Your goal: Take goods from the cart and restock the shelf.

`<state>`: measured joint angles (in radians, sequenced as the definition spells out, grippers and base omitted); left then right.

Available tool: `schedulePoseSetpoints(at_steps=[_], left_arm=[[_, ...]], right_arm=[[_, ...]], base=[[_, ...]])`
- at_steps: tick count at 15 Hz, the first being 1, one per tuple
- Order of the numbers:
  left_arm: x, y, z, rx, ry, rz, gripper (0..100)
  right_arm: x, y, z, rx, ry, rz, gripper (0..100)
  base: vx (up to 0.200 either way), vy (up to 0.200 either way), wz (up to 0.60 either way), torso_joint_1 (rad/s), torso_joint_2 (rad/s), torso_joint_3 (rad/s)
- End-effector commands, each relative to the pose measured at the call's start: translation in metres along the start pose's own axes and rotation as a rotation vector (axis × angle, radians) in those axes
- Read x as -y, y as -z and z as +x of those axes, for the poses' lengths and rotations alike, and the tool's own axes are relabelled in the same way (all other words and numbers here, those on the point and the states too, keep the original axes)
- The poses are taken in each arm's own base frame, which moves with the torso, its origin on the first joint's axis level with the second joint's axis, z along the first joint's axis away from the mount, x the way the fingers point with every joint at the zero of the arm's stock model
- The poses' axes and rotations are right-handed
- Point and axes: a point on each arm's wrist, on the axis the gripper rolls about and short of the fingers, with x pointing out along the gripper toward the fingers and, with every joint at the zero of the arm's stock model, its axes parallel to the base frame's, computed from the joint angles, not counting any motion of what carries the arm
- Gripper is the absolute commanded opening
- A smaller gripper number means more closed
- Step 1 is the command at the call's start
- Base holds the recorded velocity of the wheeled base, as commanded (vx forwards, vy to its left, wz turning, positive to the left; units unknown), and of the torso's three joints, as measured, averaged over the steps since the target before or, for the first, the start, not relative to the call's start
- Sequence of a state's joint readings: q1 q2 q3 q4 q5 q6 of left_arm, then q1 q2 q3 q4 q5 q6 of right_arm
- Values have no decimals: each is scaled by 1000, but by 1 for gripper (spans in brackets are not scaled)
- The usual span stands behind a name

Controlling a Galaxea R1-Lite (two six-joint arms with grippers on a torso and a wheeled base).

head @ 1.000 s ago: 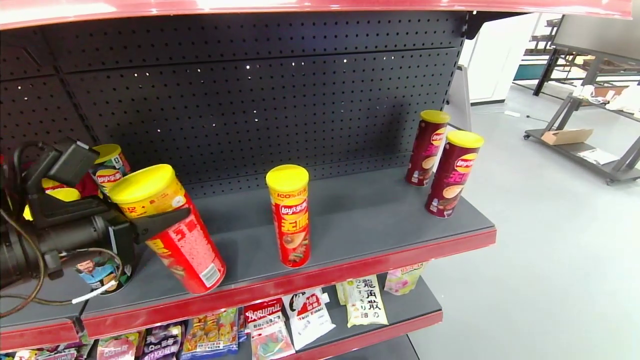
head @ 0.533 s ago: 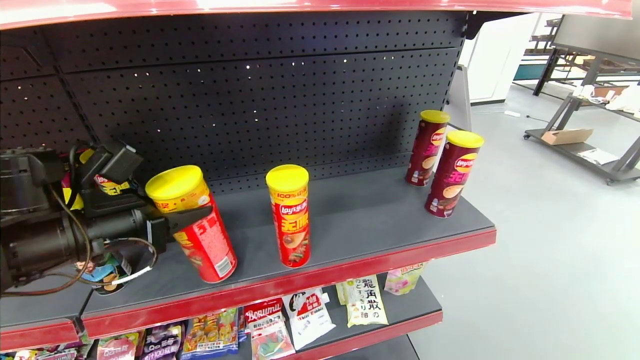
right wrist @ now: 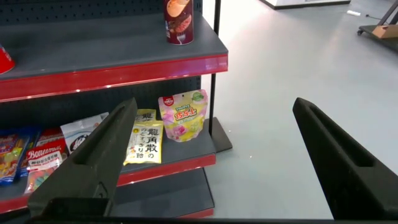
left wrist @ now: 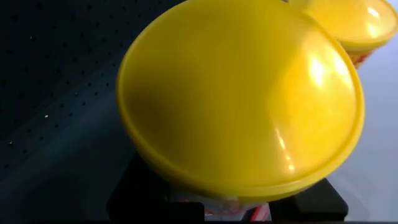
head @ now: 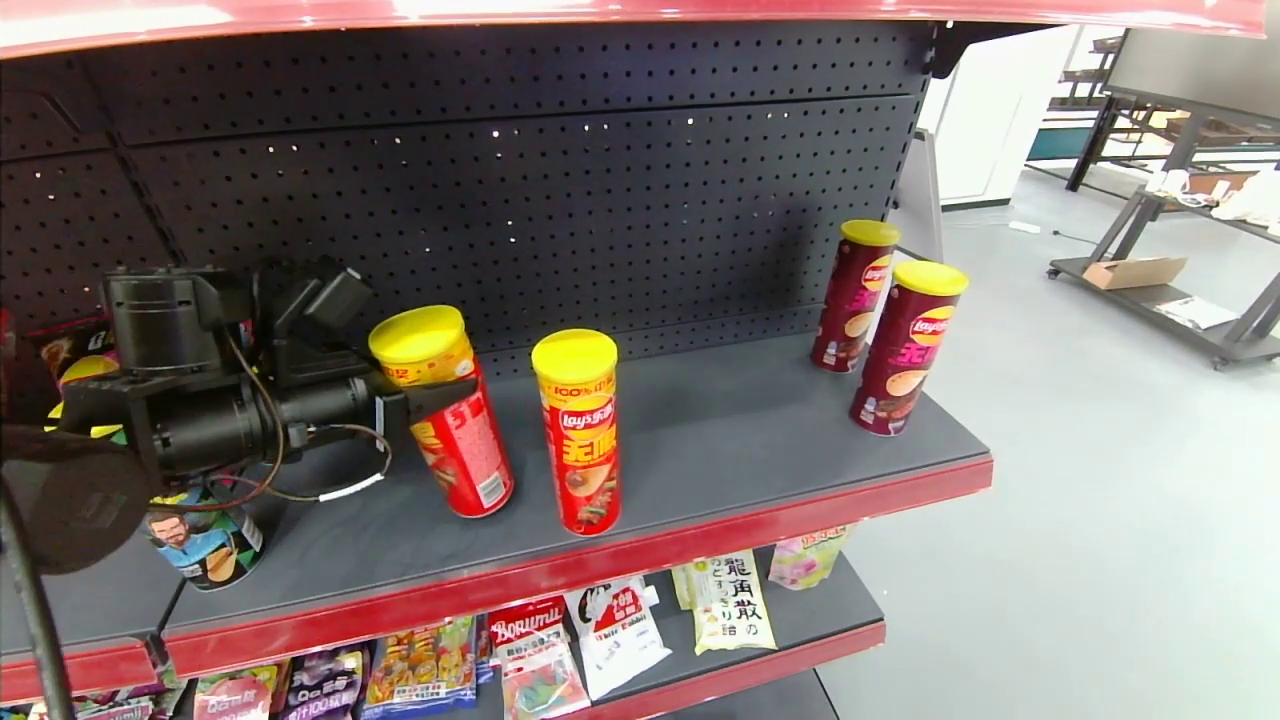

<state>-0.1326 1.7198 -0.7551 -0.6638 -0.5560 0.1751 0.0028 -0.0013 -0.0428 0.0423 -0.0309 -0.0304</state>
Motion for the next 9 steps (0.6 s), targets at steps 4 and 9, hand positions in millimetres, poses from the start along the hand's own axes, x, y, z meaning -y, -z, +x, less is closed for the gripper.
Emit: schedulePoseSetpoints(at_steps=[4, 9], left_arm=[[-23, 1, 36, 0, -4, 0, 0], [-37, -3, 59, 20, -6, 6, 0]], right_arm=[[0, 0, 0, 0, 0, 0, 100], [0, 0, 0, -2, -1, 0, 100]], base=[[0, 0, 0, 0, 0, 0], [0, 0, 0, 0, 0, 0]])
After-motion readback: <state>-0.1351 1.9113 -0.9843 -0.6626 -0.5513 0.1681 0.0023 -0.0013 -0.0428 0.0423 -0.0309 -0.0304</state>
